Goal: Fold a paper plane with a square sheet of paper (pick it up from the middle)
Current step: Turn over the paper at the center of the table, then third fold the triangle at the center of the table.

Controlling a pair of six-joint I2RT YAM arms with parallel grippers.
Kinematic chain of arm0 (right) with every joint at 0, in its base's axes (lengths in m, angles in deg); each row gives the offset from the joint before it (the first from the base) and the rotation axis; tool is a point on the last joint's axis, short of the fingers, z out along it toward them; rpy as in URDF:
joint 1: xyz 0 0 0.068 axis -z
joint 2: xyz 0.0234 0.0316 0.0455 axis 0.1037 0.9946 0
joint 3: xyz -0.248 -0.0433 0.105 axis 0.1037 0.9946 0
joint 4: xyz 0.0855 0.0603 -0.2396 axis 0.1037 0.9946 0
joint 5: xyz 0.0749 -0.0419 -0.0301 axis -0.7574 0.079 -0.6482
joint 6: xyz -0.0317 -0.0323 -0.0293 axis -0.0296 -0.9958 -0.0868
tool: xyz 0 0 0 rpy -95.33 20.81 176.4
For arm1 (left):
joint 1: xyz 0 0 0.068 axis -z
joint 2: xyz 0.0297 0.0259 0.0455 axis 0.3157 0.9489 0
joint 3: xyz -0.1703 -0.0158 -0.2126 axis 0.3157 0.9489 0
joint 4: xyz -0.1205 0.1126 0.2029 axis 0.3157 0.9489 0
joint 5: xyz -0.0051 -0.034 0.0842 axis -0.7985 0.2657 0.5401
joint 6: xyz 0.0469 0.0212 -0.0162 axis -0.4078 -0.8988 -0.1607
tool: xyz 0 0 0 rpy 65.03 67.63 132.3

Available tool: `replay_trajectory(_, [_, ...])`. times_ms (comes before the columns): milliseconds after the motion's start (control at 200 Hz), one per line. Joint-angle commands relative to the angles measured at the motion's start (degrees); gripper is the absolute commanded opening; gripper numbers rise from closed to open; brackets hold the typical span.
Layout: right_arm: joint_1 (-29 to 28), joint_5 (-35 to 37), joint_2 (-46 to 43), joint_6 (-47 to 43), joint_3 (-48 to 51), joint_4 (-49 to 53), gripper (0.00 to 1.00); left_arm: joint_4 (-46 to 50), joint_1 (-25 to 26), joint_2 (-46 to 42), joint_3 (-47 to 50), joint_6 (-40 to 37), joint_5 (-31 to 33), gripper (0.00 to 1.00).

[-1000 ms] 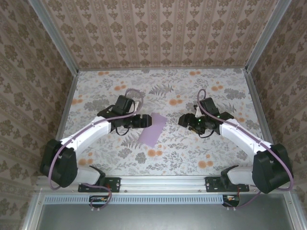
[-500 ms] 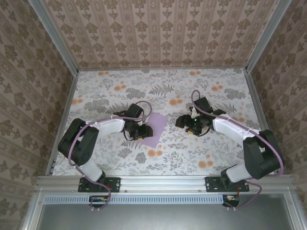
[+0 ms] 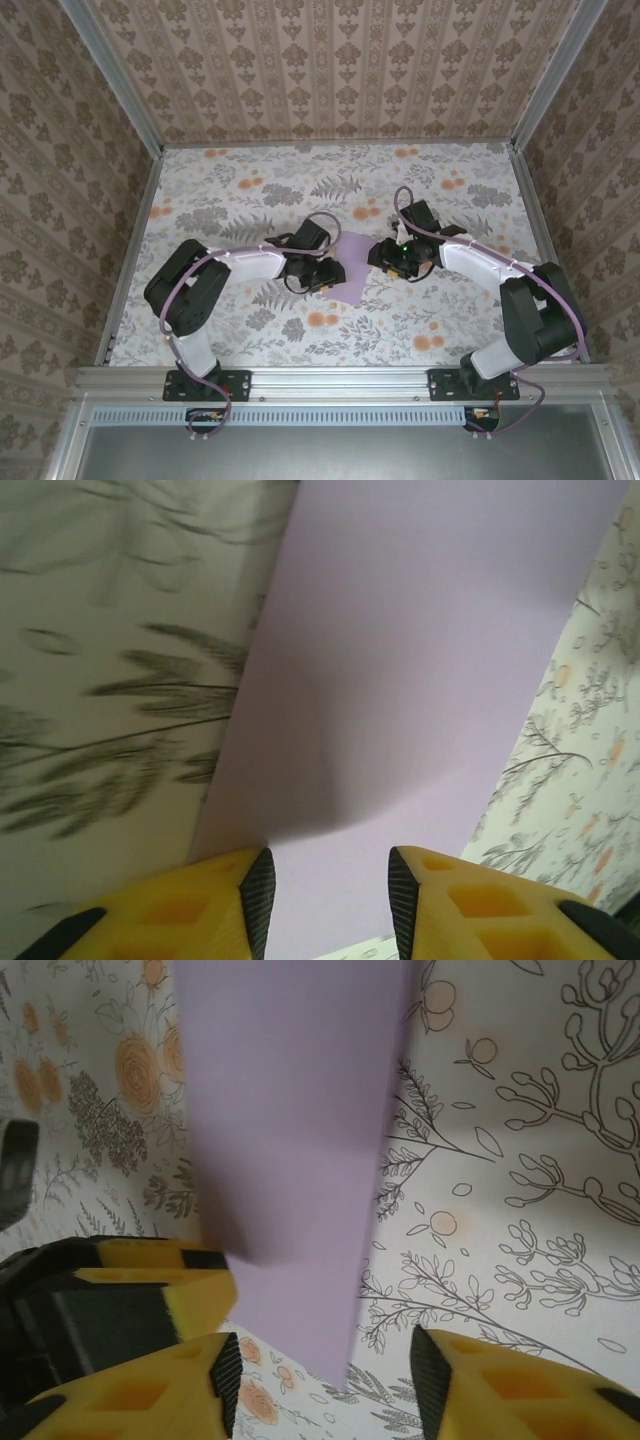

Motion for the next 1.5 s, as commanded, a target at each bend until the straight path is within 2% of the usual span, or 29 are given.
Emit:
replay_trajectory(0, [-0.12,-0.02,1.18,-1.16,-2.53,0.09,0.42,-2.64,1.89,1.31,-1.13,6.96,2.28,0.35])
replay_trajectory(150, [-0.67,-0.72,3.55,-2.92,-4.42,2.09,0.23,-1.91,1.51,-1.33,-2.76,4.87,2.28,0.27])
replay_trajectory(285, [-1.32,-0.9,6.63,-4.9,-7.07,3.84,0.16,1.44,0.37,-4.95,-2.36,1.82,4.92,0.24])
replay_trajectory(465, [-2.75,-2.41,12.71,-7.65,-12.76,5.81,0.15,2.25,-2.06,-9.31,0.95,-0.82,6.3,0.24])
replay_trajectory(680, [-2.91,1.02,20.08,-9.92,-18.98,9.79,0.14,3.84,-4.27,-11.03,0.5,-4.43,4.74,0.25])
replay_trajectory(990, [-2.94,3.58,29.37,-15.14,-27.93,14.72,0.16,3.45,-5.59,-7.72,-1.79,-8.34,2.72,0.25])
replay_trajectory(1180, [-2.79,0.13,34.33,-22.47,-32.06,16.9,0.17,2.38,-5.79,-3.06,-5.16,-9.78,0.63,0.24])
replay_trajectory(1345, [-2.78,-3.22,33.33,-24.31,-33.01,15.57,0.18,0.73,-5.9,1.72,-8.98,-10.98,-1.99,0.19])
replay_trajectory(1495, [-1.63,-3.32,25.42,-19.04,-27.43,10.64,0.26,0.38,-5.98,5.69,-12.52,-12.25,-3.38,0.14])
